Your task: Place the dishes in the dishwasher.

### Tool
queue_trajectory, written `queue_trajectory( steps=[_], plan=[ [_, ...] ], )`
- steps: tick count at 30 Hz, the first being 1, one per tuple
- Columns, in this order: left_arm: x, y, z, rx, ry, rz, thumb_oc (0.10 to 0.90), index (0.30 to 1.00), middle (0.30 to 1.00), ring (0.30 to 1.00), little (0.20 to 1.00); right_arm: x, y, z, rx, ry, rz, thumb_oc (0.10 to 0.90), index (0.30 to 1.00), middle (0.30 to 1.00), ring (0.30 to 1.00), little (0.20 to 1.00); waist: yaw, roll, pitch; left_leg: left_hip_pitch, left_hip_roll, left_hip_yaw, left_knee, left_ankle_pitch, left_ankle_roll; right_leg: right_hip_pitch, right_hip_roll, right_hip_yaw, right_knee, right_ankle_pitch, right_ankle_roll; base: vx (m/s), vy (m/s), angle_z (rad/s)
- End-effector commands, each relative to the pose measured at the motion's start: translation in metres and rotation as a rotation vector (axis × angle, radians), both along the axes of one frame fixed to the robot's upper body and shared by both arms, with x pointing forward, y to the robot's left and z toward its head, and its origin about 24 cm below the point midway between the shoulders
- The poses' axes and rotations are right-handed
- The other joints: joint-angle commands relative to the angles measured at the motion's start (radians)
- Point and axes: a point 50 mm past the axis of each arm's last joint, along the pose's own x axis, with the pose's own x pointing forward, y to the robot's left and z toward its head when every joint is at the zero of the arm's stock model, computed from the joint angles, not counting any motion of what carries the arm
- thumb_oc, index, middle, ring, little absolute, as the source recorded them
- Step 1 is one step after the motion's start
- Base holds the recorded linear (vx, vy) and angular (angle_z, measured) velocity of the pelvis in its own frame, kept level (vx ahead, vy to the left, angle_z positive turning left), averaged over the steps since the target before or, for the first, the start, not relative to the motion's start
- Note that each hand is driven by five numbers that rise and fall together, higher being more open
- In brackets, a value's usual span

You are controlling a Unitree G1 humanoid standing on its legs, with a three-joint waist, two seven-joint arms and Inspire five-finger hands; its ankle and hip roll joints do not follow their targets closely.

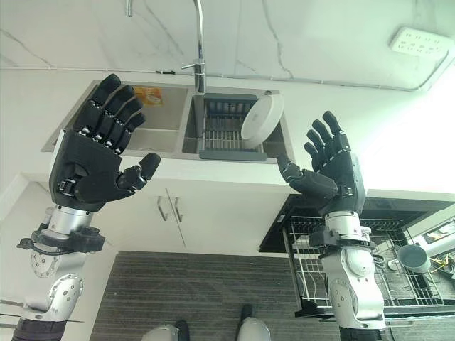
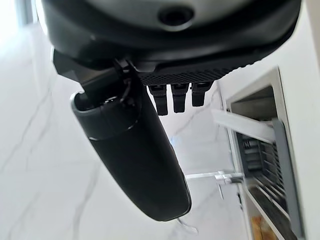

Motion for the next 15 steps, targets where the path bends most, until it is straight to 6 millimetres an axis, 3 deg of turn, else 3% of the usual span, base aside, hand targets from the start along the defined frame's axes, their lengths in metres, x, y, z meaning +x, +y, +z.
queue_trajectory(
  steps=[1, 4, 10, 15],
  plan=[
    [-0.014, -0.011, 0.053, 0.033, -0.276, -0.016, 0.8, 0.9, 0.9, 0.9, 0.9, 0.004, -0.007, 0.061, -0.064, -0.246, -0.006, 0.8, 0.9, 0.9, 0.9, 0.9, -0.011, 0.016, -0.064, 0.054, 0.02, 0.003, -0.026, -0.113, -0.015, 0.069, 0.022, -0.01, 0.01, -0.132, 0.051, 0.12, -0.128, -0.09],
    [-0.009, -0.012, 0.046, -0.037, -0.201, -0.065, 0.8, 0.9, 0.9, 0.9, 0.9, 0.01, -0.007, 0.068, -0.079, -0.238, -0.006, 0.8, 0.9, 0.9, 0.9, 0.9, -0.004, 0.02, -0.078, 0.059, 0.036, 0.005, -0.026, -0.108, -0.029, 0.083, 0.032, -0.019, 0.01, -0.149, 0.04, 0.08, -0.114, -0.1],
    [-0.006, -0.016, 0.035, -0.005, -0.148, -0.049, 0.8, 0.9, 0.9, 0.9, 0.9, 0.02, -0.011, 0.075, -0.079, -0.218, -0.007, 0.8, 0.9, 0.9, 0.9, 0.9, 0.013, 0.029, -0.093, 0.057, 0.044, -0.014, -0.026, -0.099, -0.045, 0.098, 0.038, -0.033, 0.01, -0.165, 0.029, 0.05, -0.059, 0.12],
    [-0.002, -0.025, 0.026, 0.065, -0.083, -0.168, 0.8, 0.9, 0.9, 0.9, 0.9, 0.033, -0.006, 0.076, -0.091, -0.186, 0.01, 0.8, 0.9, 0.9, 0.9, 0.9, 0.026, 0.035, -0.103, 0.058, 0.041, -0.032, -0.026, -0.096, -0.052, 0.111, 0.035, -0.048, 0.01, -0.171, 0.026, 0.03, -0.017, 0.07]
  ],
)
